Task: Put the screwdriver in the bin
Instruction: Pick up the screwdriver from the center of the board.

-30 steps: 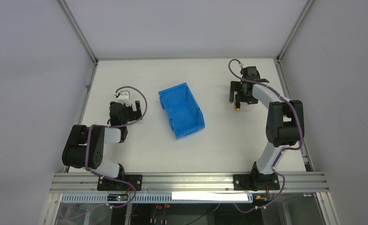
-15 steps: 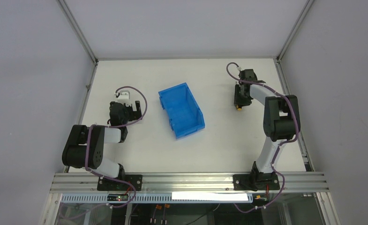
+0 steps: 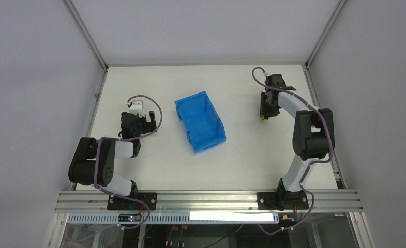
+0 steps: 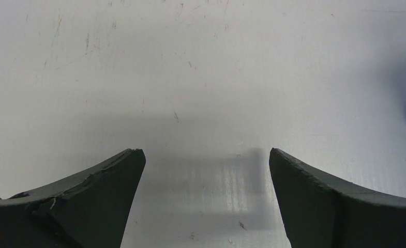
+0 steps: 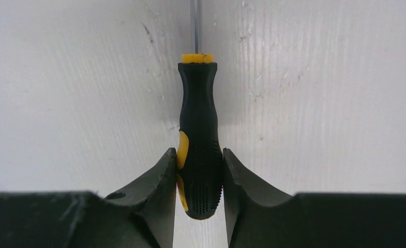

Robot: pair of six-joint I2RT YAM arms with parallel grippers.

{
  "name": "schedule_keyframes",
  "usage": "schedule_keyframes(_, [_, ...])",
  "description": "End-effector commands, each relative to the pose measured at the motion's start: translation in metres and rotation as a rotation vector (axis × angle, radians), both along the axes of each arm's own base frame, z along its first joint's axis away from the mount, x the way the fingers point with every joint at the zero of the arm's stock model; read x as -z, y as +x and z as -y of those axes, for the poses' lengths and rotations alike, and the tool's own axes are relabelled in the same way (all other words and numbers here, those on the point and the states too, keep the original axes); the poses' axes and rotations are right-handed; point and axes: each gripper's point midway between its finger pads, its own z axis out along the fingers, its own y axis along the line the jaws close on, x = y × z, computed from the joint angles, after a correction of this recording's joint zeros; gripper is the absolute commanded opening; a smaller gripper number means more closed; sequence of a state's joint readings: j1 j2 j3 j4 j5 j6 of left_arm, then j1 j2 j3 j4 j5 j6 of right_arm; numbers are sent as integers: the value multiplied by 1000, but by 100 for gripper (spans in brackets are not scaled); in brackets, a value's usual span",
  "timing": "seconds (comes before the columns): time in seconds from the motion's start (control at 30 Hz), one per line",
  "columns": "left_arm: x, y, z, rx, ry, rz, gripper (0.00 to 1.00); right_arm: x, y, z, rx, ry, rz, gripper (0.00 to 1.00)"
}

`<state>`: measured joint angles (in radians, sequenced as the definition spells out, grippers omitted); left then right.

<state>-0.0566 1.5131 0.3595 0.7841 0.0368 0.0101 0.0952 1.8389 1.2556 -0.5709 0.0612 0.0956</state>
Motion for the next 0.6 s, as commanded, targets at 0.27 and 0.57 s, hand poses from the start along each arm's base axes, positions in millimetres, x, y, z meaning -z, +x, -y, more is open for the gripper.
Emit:
schedule_keyframes(0.27, [-17, 9, -2, -3, -13, 54, 100, -182, -6, -3, -29, 43, 322, 20])
schedule_keyframes(0.57, [-16, 9, -2, -4, -14, 52, 100, -271, -36, -4, -39, 68, 464, 19])
